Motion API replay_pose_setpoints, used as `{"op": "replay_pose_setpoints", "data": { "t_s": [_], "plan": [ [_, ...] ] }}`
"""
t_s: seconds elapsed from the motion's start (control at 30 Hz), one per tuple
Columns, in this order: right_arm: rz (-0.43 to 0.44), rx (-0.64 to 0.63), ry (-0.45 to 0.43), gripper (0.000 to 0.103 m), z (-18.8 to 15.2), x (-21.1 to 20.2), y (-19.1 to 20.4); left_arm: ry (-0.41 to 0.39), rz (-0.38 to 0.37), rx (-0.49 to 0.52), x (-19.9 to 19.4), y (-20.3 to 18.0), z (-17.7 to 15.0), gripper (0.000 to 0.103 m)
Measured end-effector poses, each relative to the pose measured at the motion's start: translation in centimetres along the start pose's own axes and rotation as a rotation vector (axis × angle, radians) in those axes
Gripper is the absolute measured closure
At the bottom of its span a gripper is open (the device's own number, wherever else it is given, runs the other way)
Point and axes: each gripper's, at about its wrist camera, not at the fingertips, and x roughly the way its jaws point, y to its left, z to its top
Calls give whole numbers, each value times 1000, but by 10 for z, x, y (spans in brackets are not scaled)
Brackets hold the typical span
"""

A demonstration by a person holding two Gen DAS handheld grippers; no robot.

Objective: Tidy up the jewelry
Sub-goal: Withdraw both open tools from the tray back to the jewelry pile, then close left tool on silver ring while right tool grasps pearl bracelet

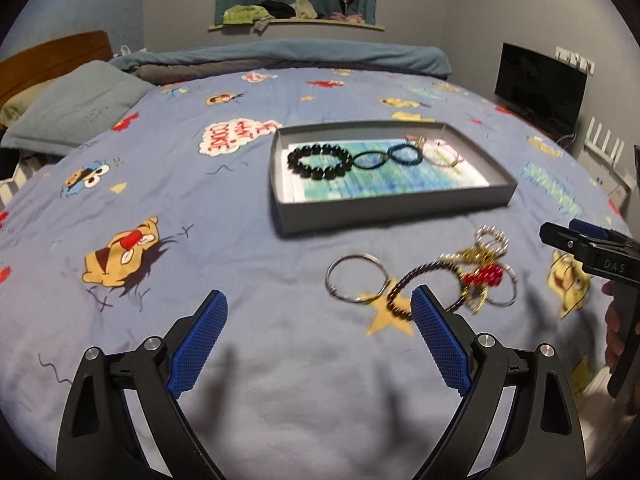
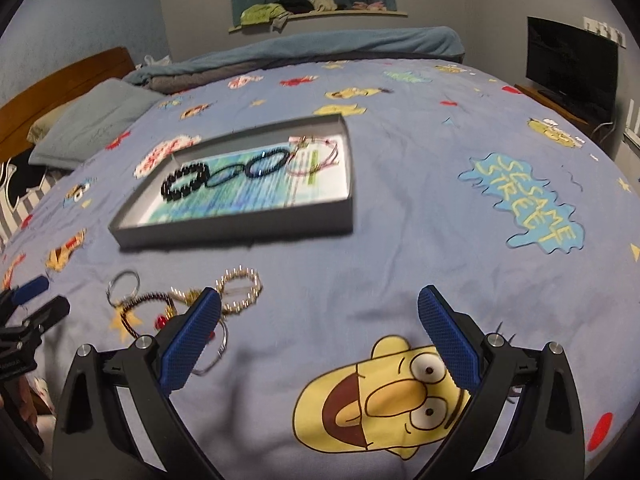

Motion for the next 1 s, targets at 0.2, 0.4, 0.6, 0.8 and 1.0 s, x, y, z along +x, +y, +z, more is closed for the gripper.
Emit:
{"op": "replay_pose_setpoints", "data": {
  "t_s": [0.2, 0.4, 0.6, 0.8, 1.0],
  "plan": [
    [37, -79, 12, 6, -9, 7, 9, 13, -24, 14, 14, 3, -5, 10],
    [49, -146, 10, 6, -11, 15, 16, 23, -37, -11, 36, 7, -1, 12],
    [80, -85, -15, 30, -2, 21, 9, 6, -54, -17, 47, 5, 8, 29],
    [125, -80, 6, 61, 1, 35, 13, 36, -77, 18, 62, -2, 10, 60],
    [169, -89, 31, 68, 3, 43, 22, 50, -86, 36, 71, -1, 8, 68]
  ]
}}
